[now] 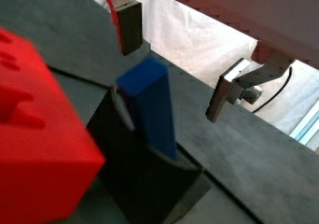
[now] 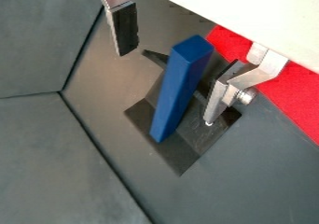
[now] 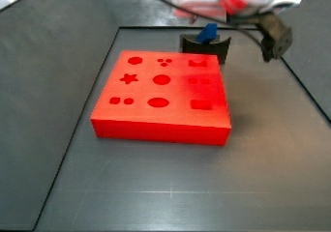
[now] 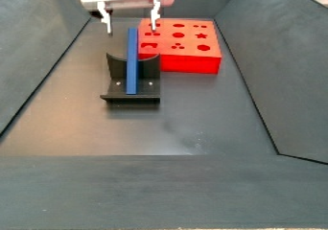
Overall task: Pick up the rectangle object. Move up. Place the rectangle object on the fixture. Regrasp the rectangle object. Move to above the board. Insert the rectangle object.
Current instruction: Regrasp the rectangle object, then move to above the board.
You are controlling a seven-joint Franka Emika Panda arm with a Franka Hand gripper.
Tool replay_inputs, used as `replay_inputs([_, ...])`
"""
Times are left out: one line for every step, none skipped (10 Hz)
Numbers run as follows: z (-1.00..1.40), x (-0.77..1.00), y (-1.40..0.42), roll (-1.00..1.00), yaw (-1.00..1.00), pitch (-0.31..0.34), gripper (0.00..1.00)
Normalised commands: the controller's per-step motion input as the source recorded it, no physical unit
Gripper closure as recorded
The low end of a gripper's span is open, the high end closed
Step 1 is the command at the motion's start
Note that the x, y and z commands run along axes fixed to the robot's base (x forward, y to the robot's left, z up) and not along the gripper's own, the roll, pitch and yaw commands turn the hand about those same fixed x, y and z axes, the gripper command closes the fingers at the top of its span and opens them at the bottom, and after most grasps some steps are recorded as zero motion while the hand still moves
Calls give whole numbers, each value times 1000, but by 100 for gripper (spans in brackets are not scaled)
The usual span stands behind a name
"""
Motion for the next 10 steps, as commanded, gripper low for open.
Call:
replay_inputs([-817,97,9,76,-56,-79,0])
replay_inputs([-710,90,5,74,-62,-62,0])
replay_inputs([-446,74,0,72,-57,-23,0])
replay_inputs([-287,71,-2,72,-46,2,0])
replay_inputs([0,0,0,0,0,0,100])
replay_inputs([1000,-74,-15,-518,-283,-8,100])
replay_inputs([1000,-76,-14,-515,-275,-3,100])
replay_inputs([1000,-88,-1,-443,-209,3,100])
replay_inputs([1000,-90,1,-388,-176,7,100])
replay_inputs([1000,-90,1,-265,-123,33,100])
